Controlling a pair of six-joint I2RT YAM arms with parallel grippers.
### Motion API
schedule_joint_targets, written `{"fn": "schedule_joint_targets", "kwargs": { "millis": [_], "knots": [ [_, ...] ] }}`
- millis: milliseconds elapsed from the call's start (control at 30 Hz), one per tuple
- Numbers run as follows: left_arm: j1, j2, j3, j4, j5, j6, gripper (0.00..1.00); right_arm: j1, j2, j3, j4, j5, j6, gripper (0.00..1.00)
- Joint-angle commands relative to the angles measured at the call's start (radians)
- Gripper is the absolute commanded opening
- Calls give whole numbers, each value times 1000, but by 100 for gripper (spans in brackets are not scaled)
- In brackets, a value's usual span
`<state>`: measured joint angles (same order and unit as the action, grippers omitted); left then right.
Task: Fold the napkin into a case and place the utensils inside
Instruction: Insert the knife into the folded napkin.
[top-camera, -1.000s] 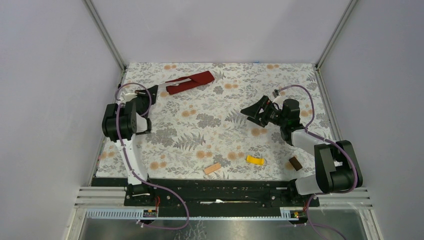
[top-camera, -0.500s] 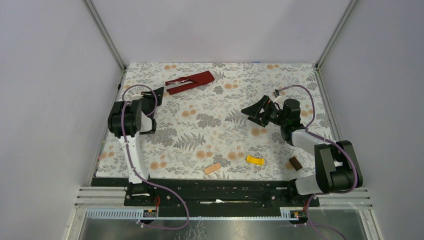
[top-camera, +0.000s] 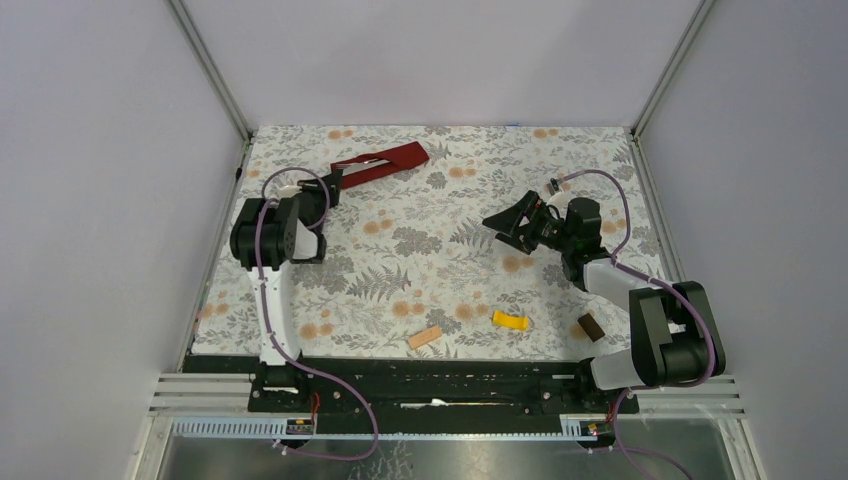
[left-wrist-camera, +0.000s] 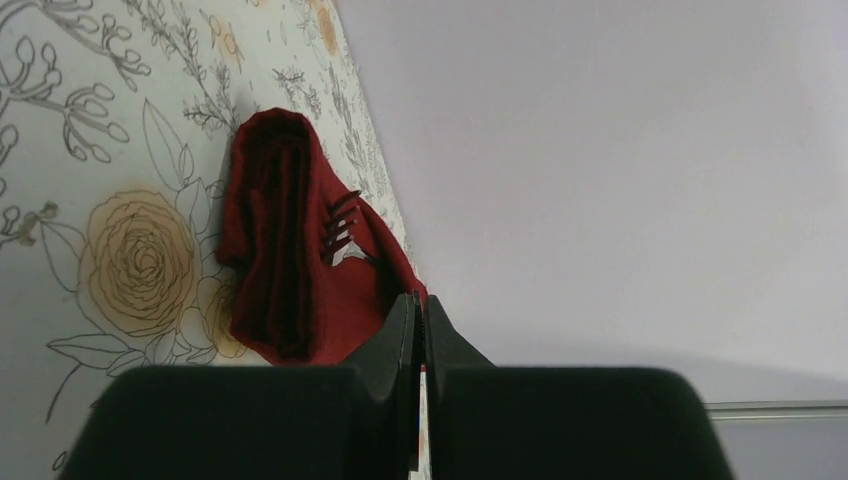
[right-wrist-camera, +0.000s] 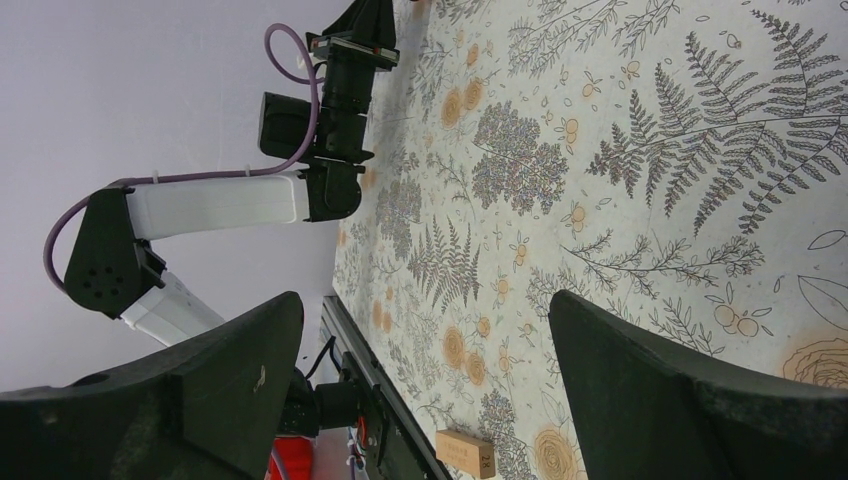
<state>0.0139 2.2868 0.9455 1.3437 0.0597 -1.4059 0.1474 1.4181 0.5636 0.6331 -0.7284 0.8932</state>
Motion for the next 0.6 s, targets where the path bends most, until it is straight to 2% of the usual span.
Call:
{"fn": "schedule_joint_targets", "kwargs": {
  "millis": [0,567],
  "knots": [
    [-9,26,35,121,-53,-59,0,-12,-32,26,16,-37,-18,100],
    [-60,51,83,56,-81,-53,0,-25,-31,16,18,-45,-22,100]
  ]
}}
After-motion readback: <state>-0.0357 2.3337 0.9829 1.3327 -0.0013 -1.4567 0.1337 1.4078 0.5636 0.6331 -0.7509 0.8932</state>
